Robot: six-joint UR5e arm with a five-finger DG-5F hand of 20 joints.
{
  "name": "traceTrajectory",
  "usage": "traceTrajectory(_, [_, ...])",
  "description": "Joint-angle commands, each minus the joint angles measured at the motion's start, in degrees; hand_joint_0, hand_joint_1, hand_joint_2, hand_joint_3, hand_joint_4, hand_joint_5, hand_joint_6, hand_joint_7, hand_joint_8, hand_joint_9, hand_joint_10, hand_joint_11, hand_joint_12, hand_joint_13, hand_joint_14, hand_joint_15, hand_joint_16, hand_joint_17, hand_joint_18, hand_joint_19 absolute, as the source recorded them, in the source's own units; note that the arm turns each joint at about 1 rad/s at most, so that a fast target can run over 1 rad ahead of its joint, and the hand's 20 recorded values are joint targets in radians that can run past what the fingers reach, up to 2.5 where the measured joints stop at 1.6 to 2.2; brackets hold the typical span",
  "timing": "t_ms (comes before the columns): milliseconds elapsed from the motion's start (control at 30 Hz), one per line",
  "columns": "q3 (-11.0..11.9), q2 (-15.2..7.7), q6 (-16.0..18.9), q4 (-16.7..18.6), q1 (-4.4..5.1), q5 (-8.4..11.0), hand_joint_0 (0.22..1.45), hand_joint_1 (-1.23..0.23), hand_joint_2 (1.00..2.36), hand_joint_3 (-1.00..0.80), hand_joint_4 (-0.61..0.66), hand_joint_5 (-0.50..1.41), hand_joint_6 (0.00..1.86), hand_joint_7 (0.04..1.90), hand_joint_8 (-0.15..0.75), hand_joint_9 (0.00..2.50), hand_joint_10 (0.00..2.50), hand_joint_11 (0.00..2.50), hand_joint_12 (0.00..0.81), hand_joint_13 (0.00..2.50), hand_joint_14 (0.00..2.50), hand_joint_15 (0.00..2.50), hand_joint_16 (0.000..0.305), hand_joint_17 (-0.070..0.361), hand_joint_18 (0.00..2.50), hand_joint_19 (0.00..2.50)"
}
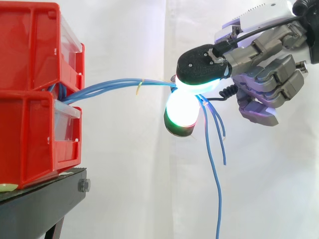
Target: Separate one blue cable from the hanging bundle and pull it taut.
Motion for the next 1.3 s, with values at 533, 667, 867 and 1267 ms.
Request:
traceTrajectory(533, [0.00, -0.08, -0.15, 0.20, 0.04, 0.05, 0.64, -0.37, 1.00, -0.50, 0.02, 0.14, 0.50, 1.18, -0.135, 2.50, 0.03, 1.74, 0.331, 2.27, 0.03, 1.30, 0.033, 0.075, 1.47, 0.78])
traceTrajectory(667, [-0.09, 0.00, -0.15, 0.20, 0.13, 0.22, 0.72, -0.53, 1.00, -0.49, 0.03, 0.14, 0.50, 1.17, -0.147, 2.50, 0.03, 1.73, 0.348, 2.26, 0.03, 1.27, 0.033, 0.074, 1.46, 0.78])
traceTrajectory(867, [-0.09, 0.00, -0.24, 1.08, 0.31, 0.84, 0.74, -0.61, 1.01, -0.34, 0.02, 0.14, 0.51, 1.18, -0.091, 2.50, 0.03, 1.74, 0.351, 2.24, 0.03, 1.28, 0.033, 0.075, 1.44, 0.79])
traceTrajectory(1267, [-0.09, -0.08, -1.21, 3.98, 0.39, 0.84, 0.53, -0.66, 1.00, -0.18, 0.19, 0.13, 0.51, 1.25, 0.155, 2.50, 0.04, 1.53, 0.466, 2.23, 0.03, 1.14, 0.071, 0.159, 1.68, 0.62])
